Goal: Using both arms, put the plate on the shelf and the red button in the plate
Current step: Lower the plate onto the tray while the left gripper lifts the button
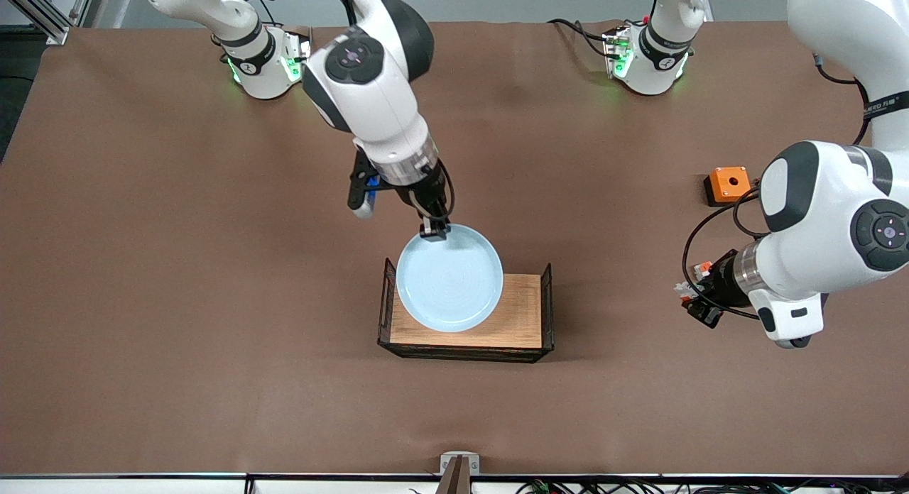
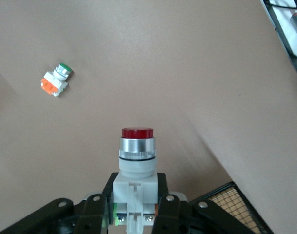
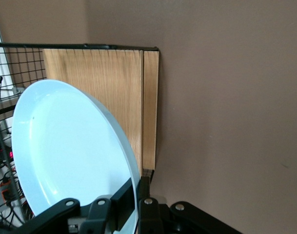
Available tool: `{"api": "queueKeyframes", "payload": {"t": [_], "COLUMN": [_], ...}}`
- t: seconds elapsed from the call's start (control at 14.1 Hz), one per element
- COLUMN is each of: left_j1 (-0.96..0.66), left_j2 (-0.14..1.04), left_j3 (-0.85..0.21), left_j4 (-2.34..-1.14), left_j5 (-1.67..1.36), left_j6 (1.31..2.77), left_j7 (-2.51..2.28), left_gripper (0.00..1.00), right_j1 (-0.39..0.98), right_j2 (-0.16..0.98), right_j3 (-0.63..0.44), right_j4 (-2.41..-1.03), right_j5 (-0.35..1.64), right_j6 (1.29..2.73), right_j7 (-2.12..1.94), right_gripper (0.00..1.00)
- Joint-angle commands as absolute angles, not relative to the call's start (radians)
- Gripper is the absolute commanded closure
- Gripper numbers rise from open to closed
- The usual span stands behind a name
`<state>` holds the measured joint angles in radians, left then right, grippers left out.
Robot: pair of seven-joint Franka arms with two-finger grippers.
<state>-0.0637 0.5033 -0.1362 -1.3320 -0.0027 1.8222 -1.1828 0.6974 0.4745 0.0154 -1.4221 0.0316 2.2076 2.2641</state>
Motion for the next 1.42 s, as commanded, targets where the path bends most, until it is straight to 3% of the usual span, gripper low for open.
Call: {"api": "queueKeyframes", "payload": {"t": [0.0, 0.99, 1.13, 1.35], "left_j1": [-0.081, -0.303, -0.330, -0.374], "left_j2": [0.497, 0.505, 0.508, 0.509], "left_j3": [-0.138, -0.120, -0.115, -0.115], "left_j4": [-1.289, -1.267, -1.267, -1.267], "left_j5": [-0.020, -0.017, 0.001, 0.057], "left_j6": [1.807, 2.051, 2.068, 2.080], "left_j7": [-1.294, -1.923, -1.983, -2.101], "left_gripper": [0.77, 0.77, 0.77, 0.77], "right_j1": [0.716, 0.723, 0.716, 0.701], "right_j2": [0.560, 0.646, 0.650, 0.660], "right_j3": [0.003, 0.002, 0.002, 0.002], "right_j4": [-1.350, -1.351, -1.353, -1.353], "right_j5": [-0.005, -0.018, -0.015, -0.009], "right_j6": [2.236, 2.267, 2.264, 2.263], "right_j7": [2.298, 2.281, 2.279, 2.270], "right_gripper": [1.00, 0.98, 0.88, 0.64]}}
